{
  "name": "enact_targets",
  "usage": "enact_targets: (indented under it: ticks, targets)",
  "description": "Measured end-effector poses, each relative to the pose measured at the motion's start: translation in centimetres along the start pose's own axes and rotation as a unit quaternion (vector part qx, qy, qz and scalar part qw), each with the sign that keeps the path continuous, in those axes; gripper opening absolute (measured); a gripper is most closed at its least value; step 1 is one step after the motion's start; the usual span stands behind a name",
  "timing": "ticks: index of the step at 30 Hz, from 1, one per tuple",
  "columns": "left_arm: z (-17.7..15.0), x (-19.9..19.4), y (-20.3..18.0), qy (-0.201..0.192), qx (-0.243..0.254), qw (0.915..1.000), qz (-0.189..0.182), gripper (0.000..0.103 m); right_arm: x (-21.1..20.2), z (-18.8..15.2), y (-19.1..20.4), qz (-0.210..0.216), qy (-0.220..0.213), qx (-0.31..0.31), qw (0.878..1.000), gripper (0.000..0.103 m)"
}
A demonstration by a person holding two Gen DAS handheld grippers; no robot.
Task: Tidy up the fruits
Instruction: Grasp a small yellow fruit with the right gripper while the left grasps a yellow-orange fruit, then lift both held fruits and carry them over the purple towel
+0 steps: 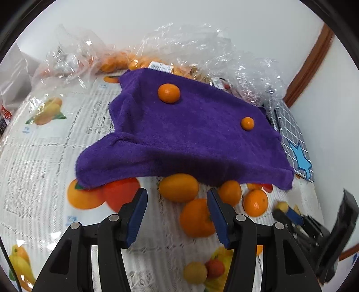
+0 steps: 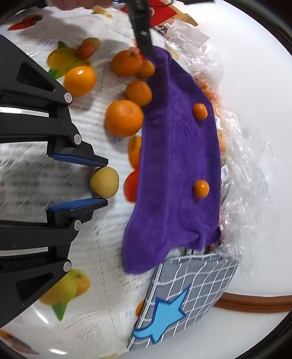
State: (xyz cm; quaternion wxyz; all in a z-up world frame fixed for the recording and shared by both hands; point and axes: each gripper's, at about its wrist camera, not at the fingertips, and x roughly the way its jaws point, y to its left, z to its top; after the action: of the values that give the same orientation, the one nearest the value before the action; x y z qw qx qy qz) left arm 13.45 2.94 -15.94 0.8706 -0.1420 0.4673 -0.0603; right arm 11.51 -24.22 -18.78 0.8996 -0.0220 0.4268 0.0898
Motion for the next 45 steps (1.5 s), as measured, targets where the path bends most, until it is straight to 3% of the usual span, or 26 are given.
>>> enact_targets:
  ticks: [12,14,16,21,30,36,45]
  targets:
    - [0.6,2.4,-0.6,0.017,-0.009,0.9997,0.016,0.053,-0.5,-0.9,-0.4,0.005,0.002,0.006,1.000,0.029]
    - [0.6,2.4,-0.7,0.021,-0.010,0.9997,0.010,0.051,-0.5,-0.9,-0.4,0.014,0.002,0.006,1.000,0.029]
    - [0.6,2.3,-0.7,0.021,-0.010,0.9997,0.006,0.042,-0.4,-0.9,-0.4,0.018,0.002,0.006,1.000,0.029]
    - [0.5,1.7,-0.4,0.019,-0.006,0.9998,0.003,0.042,-0.3,-0.8,-0.4,0.025,0.001,0.009,1.000,0.029]
    - [0.2,-1.6,1.3,-0.010,-0.029,0.9995,0.002,0.042,-0.5,-0.9,-0.5,0.026,-0.005,0.012,1.000,0.029]
    - [-0.5,-4.2,1.8,-0.023,-0.029,0.9993,-0.001,0.042,-1.1,-1.2,-0.7,-0.003,-0.016,0.016,1.000,0.029]
    - [-1.3,-8.4,1.1,-0.048,-0.028,0.9984,-0.005,0.042,-5.4,0.4,-0.2,0.002,-0.047,0.032,0.998,0.029]
